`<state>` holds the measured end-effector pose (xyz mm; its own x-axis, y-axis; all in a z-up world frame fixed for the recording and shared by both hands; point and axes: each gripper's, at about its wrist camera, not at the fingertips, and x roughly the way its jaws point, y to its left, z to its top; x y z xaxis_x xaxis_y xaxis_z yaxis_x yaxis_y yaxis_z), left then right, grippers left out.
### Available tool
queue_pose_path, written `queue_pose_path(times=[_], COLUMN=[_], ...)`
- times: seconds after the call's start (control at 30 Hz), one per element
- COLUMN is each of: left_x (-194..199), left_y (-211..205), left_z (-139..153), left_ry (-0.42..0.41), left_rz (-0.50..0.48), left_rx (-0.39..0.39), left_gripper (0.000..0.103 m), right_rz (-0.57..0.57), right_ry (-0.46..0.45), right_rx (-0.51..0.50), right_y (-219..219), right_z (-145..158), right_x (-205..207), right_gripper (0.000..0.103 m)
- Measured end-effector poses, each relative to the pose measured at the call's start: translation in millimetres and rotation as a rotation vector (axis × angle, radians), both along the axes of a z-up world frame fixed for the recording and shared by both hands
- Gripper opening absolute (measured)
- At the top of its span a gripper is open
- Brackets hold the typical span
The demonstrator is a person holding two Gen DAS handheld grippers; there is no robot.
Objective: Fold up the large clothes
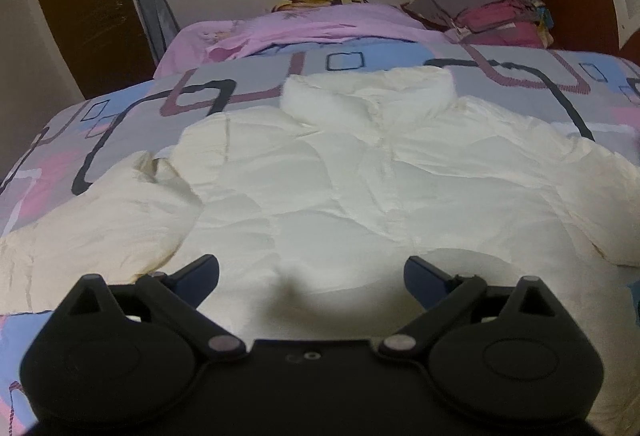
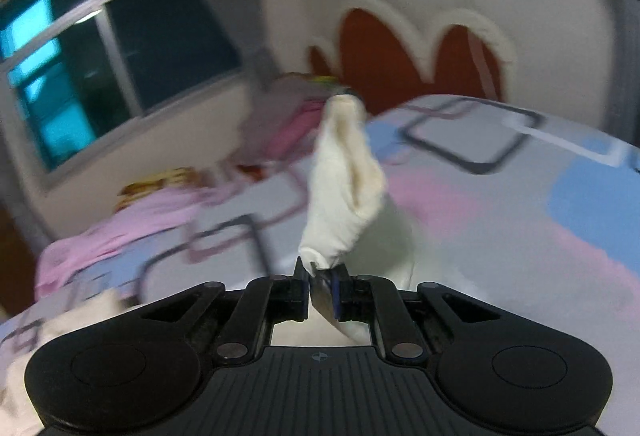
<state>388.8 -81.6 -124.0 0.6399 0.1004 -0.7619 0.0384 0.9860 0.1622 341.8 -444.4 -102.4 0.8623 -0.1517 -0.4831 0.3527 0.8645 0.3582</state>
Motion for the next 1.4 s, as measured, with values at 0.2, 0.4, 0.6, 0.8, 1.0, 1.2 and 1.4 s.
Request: queue_pose_path(times=[0.2, 0.4, 0.6, 0.8, 1.0, 1.2, 1.4], left_x=[-0.8, -0.2, 2.4, 7.2, 21.6, 51.1, 78.5], left_y=[51.4, 109.2, 145.4, 143.1, 122.3, 85.9, 70.7], left_z=[1.9, 1.3, -0.4, 2.1, -4.7, -32.7, -69.1], left_ry=[-0.01, -0.012, -0.005, -0.006, 0.012, 0.064, 0.127], left_rz=[0.054, 0.131, 0.168, 0.127, 0.066, -0.053, -0.063], left_rx=[-0.04, -0.04, -0.071, -0.158, -0.253, -0.332, -0.403], left_gripper=[0.099, 0.099, 0.099, 0.099, 0.099, 0.08, 0.058], right_rz=[0.226, 0.407, 0.515, 0.538, 0.486, 0.335, 0.224], right_ry=[-0.026, 0.038, 0.156, 0.158, 0.092, 0.146, 0.226], right_rx=[-0.005, 0.011, 0.072, 0.019, -0.081, -0.224, -0.244], right_y=[115.5, 222.7, 280.5, 290.1, 258.0, 189.6, 128.6], right_z=[10.8, -14.8, -55.0, -55.9, -35.9, -38.4, -59.6], right_x=[28.1, 57.3, 72.4, 66.5, 45.7, 9.7, -15.5], right_gripper=[0.01, 0.01, 0.011, 0.095, 0.095, 0.095, 0.094])
